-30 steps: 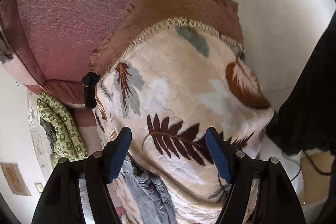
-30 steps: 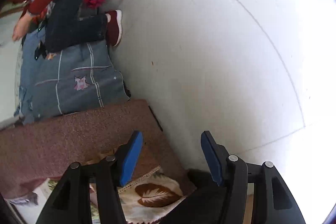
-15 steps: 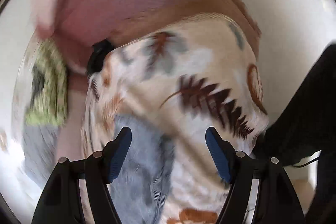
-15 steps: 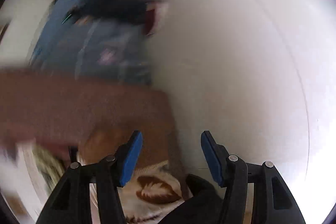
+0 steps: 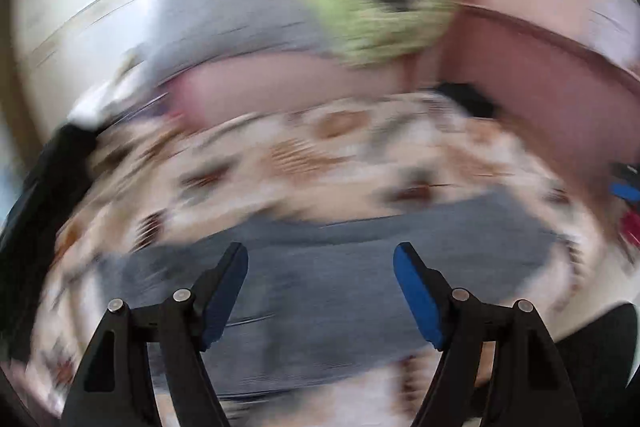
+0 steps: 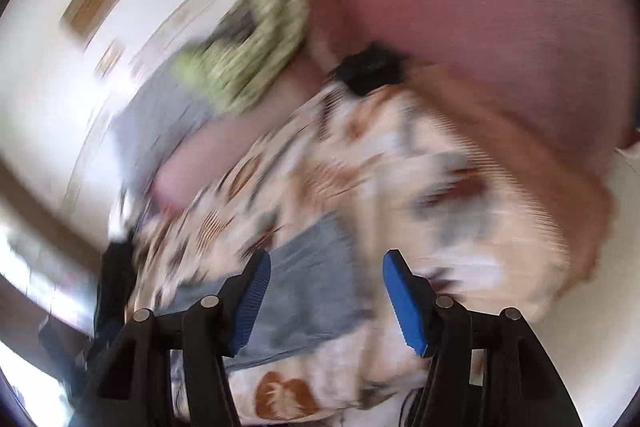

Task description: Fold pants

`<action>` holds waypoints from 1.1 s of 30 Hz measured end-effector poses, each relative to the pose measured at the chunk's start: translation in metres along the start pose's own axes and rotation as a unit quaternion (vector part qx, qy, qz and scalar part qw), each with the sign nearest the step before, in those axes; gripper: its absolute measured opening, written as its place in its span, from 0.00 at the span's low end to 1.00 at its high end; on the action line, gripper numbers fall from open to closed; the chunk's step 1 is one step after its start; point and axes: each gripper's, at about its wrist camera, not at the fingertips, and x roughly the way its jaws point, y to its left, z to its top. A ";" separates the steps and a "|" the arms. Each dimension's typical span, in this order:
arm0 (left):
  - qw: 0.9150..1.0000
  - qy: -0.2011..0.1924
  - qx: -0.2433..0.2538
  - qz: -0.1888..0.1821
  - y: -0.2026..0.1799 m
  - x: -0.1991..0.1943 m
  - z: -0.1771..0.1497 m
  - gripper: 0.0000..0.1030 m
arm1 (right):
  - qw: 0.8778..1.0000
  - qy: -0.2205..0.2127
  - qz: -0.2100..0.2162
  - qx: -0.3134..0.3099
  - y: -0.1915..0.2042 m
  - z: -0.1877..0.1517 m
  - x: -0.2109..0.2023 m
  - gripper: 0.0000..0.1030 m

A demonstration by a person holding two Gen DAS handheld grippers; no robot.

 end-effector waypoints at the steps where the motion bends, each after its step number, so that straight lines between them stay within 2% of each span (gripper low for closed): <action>1: 0.999 0.019 -0.017 0.021 0.022 0.008 -0.005 0.74 | 1.000 0.022 0.003 -0.018 0.014 0.000 0.021 0.61; 3: 0.993 0.060 -0.077 0.064 0.074 0.030 -0.023 0.74 | 0.998 0.053 0.002 -0.041 0.029 -0.003 0.061 0.61; 4: 0.990 0.072 -0.094 0.070 0.087 0.037 -0.029 0.74 | 0.997 0.069 0.003 -0.042 0.031 -0.005 0.077 0.61; 6: 0.980 0.113 -0.138 0.092 0.117 0.057 -0.051 0.74 | 0.993 0.108 -0.007 -0.038 0.031 -0.010 0.115 0.64; 8: 0.972 0.148 -0.158 0.094 0.133 0.078 -0.071 0.74 | 0.982 0.178 -0.059 -0.015 0.017 -0.020 0.163 0.65; 9: 0.967 0.175 -0.159 0.097 0.137 0.088 -0.079 0.74 | 0.969 0.229 -0.088 0.012 0.006 -0.029 0.186 0.65; 10: 0.967 0.175 -0.163 0.092 0.139 0.092 -0.084 0.74 | 0.971 0.218 -0.095 0.008 0.009 -0.028 0.184 0.65; 11: 0.969 0.159 -0.165 0.090 0.141 0.087 -0.086 0.74 | 0.973 0.206 -0.101 -0.007 0.018 -0.024 0.180 0.64; 13: 0.973 0.137 -0.164 0.092 0.141 0.076 -0.081 0.74 | 0.978 0.171 -0.105 -0.057 0.057 -0.011 0.165 0.64; 14: 0.974 0.111 -0.171 0.096 0.143 0.066 -0.077 0.74 | 0.979 0.162 -0.100 -0.074 0.073 -0.006 0.163 0.65; 17: 0.975 0.053 -0.186 0.108 0.152 0.047 -0.064 0.75 | 0.972 0.157 -0.025 -0.172 0.157 -0.002 0.170 0.65; 19: 0.971 0.053 -0.191 0.130 0.157 0.054 -0.068 0.78 | 0.955 0.171 0.030 -0.242 0.216 -0.011 0.193 0.65; 20: 0.970 0.067 -0.189 0.136 0.160 0.064 -0.070 0.78 | 0.944 0.187 0.048 -0.269 0.243 -0.021 0.213 0.64; 22: 0.967 0.094 -0.197 0.134 0.168 0.079 -0.080 0.78 | 0.931 0.214 0.070 -0.288 0.275 -0.034 0.248 0.62; 23: 0.964 0.100 -0.205 0.134 0.171 0.084 -0.087 0.78 | 0.924 0.221 0.077 -0.301 0.290 -0.041 0.266 0.60; 24: 0.962 0.110 -0.213 0.131 0.172 0.087 -0.092 0.78 | 0.913 0.224 0.071 -0.334 0.308 -0.052 0.294 0.54; 25: 0.962 0.108 -0.217 0.127 0.174 0.087 -0.093 0.78 | 0.906 0.232 0.058 -0.348 0.317 -0.059 0.311 0.51; 27: 0.964 0.100 -0.214 0.127 0.174 0.086 -0.091 0.78 | 0.895 0.266 0.059 -0.354 0.326 -0.073 0.343 0.39; 28: 0.964 0.101 -0.209 0.128 0.172 0.088 -0.092 0.78 | 0.888 0.269 0.054 -0.368 0.330 -0.080 0.352 0.37; 29: 0.965 0.101 -0.204 0.130 0.172 0.091 -0.094 0.78 | 0.881 0.272 0.047 -0.384 0.332 -0.086 0.360 0.29; 30: 0.965 0.102 -0.201 0.132 0.172 0.090 -0.097 0.78 | 0.872 0.286 0.040 -0.395 0.333 -0.094 0.369 0.17; 31: 0.966 0.103 -0.199 0.133 0.170 0.090 -0.096 0.78 | 0.864 0.297 0.033 -0.404 0.335 -0.101 0.374 0.11; 32: 0.966 0.104 -0.195 0.135 0.170 0.091 -0.095 0.78 | 0.858 0.291 0.026 -0.422 0.338 -0.105 0.374 0.03; 33: 0.966 0.104 -0.193 0.136 0.170 0.091 -0.095 0.78 | 0.855 0.277 0.022 -0.439 0.342 -0.105 0.369 0.02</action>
